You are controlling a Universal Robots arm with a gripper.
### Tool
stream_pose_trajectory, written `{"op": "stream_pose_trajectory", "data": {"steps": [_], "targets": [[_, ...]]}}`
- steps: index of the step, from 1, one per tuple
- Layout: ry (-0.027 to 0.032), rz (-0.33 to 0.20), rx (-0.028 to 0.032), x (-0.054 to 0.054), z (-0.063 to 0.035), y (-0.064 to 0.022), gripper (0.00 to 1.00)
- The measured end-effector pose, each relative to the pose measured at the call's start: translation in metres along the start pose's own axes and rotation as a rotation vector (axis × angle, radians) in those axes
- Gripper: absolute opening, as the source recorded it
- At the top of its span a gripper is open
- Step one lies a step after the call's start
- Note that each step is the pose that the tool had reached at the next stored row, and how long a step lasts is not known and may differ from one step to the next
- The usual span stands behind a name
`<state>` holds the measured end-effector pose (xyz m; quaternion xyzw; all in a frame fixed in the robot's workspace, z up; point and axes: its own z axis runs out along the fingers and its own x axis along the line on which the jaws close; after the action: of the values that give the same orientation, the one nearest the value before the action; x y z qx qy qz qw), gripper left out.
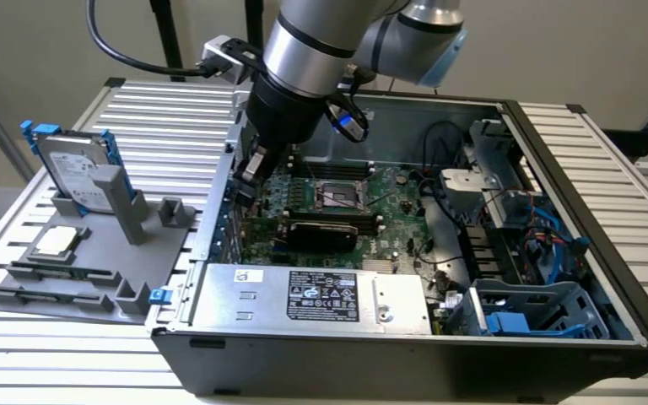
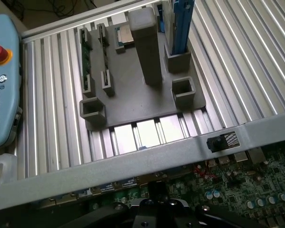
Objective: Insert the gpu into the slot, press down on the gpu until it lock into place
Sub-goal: 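Press down on the gpu until it lock into place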
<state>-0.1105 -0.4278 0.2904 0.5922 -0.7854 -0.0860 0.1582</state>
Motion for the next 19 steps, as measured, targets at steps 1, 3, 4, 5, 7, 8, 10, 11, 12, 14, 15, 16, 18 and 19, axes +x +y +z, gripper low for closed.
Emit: {"op": "stream_pose_trajectory", "data": {"steps": [1,3,4,5,7,8,10,11,12,14,15,16,18,19], "targets": [[0.0001,0.000,-0.0001,0.0000,0.0000,0.0001,0.11],[0.0002,0.000,-0.0003,0.0000,0.0002,0.0006,0.11],[0.0002,0.000,-0.0003,0.0000,0.0003,0.0009,0.11],[0.0002,0.000,-0.0003,-0.0001,0.0004,0.0012,0.11],[0.0005,0.000,-0.0002,-0.0004,0.0006,0.0019,0.11],[0.0007,0.000,-0.0001,-0.0006,0.0006,0.0023,0.11],[0.0014,0.000,0.0000,-0.0007,0.0008,0.0028,0.11],[0.0019,0.001,0.0002,-0.0007,0.0010,0.0029,0.11],[0.0025,0.001,0.0004,-0.0009,0.0012,0.0030,0.11],[0.0039,0.001,0.0007,-0.0009,0.0019,0.0031,0.11],[0.0048,0.002,0.0008,-0.0009,0.0022,0.0031,0.11],[0.0054,0.002,0.0009,-0.0009,0.0024,0.0030,0.11],[0.0060,0.002,0.0011,-0.0010,0.0028,0.0030,0.11],[0.0059,0.002,0.0012,-0.0010,0.0029,0.0030,0.11]]}}
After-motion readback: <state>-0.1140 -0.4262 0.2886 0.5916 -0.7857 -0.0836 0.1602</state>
